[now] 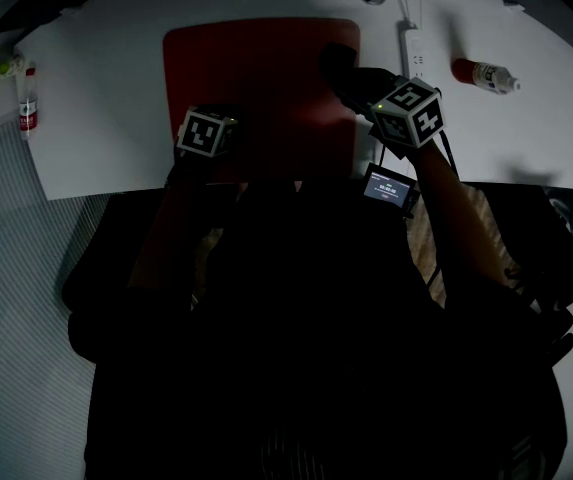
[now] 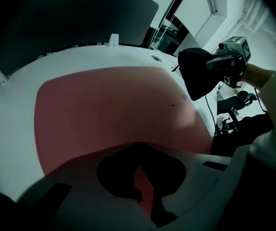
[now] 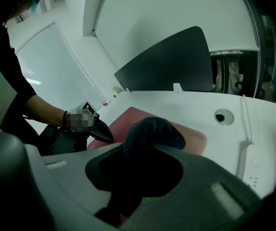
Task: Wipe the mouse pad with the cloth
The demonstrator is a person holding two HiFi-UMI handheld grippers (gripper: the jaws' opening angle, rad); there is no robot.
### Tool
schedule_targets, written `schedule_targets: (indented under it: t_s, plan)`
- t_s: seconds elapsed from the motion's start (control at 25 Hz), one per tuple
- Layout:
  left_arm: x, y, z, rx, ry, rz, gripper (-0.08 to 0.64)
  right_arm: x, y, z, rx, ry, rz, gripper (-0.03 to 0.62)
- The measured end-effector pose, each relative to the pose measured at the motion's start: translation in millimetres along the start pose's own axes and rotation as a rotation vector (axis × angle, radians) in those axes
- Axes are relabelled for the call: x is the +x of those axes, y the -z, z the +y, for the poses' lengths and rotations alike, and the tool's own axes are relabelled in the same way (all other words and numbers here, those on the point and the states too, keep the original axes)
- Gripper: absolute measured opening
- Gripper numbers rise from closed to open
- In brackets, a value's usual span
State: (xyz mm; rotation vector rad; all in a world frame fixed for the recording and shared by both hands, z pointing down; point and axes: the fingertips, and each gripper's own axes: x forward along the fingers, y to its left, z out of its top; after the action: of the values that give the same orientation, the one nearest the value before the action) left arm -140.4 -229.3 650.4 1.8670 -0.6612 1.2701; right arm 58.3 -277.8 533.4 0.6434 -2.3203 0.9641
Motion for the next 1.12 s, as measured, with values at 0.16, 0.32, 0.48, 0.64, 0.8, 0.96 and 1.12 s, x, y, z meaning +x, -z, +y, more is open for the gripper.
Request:
schedule_targets:
  t_s: [0.16, 0.32, 0.48, 0.64, 0.8, 0.96, 1.12]
  plan:
    - [10, 18, 8, -0.078, 0.008, 0.02, 0.008, 8, -3, 7, -0.015, -0.012, 0.01, 0.064]
    - [10, 11, 5, 0.023, -0.033, 0.033, 0.008, 10, 0, 11, -0.017, -0.018, 0.027, 0.064]
    - [9, 15, 8, -0.001, -0.045, 0.045, 0.008, 16, 8, 10, -0.026, -0.026, 0.047, 0.064]
    - [12, 14, 5, -0.043, -0.016, 0.027, 0.008, 14, 5, -2, -0.026, -0.034, 0.031, 0.064]
    - [10, 15, 6, -0.054, -0.031, 0.019, 0.008, 13, -1, -24, -0.035, -0.013, 0.031, 0.064]
    - [11, 12, 7, -0.069, -0.036, 0.003, 0.008, 12, -16, -38, -0.131, 0.017, 0.049, 0.064]
    - [11, 16, 8, -0.094, -0.006, 0.034, 0.008, 37, -29, -43, -0.348, 0.082, 0.095, 0.064]
